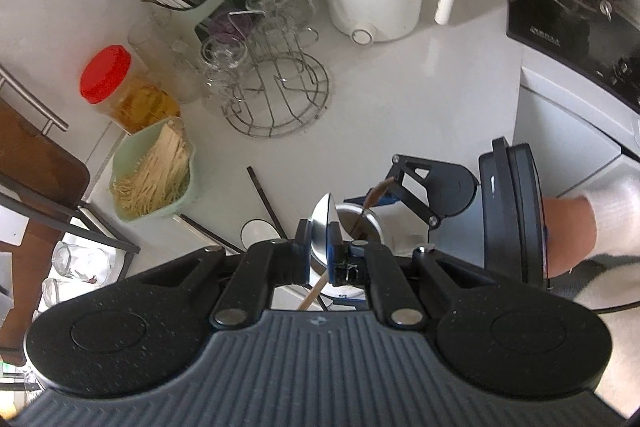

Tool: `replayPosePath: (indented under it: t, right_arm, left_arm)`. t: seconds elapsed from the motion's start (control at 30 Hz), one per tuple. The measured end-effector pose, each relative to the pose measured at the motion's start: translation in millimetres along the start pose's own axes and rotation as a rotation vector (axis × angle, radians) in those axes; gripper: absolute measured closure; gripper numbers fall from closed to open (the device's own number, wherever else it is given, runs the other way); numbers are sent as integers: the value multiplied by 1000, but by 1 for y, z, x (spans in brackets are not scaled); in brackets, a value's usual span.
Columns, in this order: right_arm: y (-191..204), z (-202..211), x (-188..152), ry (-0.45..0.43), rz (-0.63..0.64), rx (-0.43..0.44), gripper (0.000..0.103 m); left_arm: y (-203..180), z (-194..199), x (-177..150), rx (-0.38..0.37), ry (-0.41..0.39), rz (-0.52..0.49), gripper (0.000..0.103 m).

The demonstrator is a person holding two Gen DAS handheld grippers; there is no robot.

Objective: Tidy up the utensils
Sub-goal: 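Lower the white ceramic spoon into the mug with the left tool, then open the left tool to release the white ceramic spoon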

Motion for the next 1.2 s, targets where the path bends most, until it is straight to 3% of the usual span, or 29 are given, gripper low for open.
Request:
replayPosePath:
  t: [0.4, 0.67, 1.03, 1.2]
  right_arm:
    - [0, 0, 1, 2, -4, -11, 12]
    - [0, -1, 1, -1, -9, -17, 12]
    - [0, -1, 0, -4, -7, -17, 12]
    - [1, 0, 0, -5, -8, -17, 12]
  left_arm:
    - [-16, -31, -1, -69, 102, -86, 93]
    - [-22, -45, -3, -92, 136, -69, 92]
    - [-23, -43, -2, -85, 120, -16, 92]
    - [-7, -30, -2, -63, 74, 76, 91]
Point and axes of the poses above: each gripper's, at about its wrist camera, not at the fingertips, and z roughly against the way its jaws point, y to its left, x to its top, the point moved 7 cm from there along -z, roughly the way its jaws point, and after that the axes turned 11 degrees about -z, right-handed, at the moved point
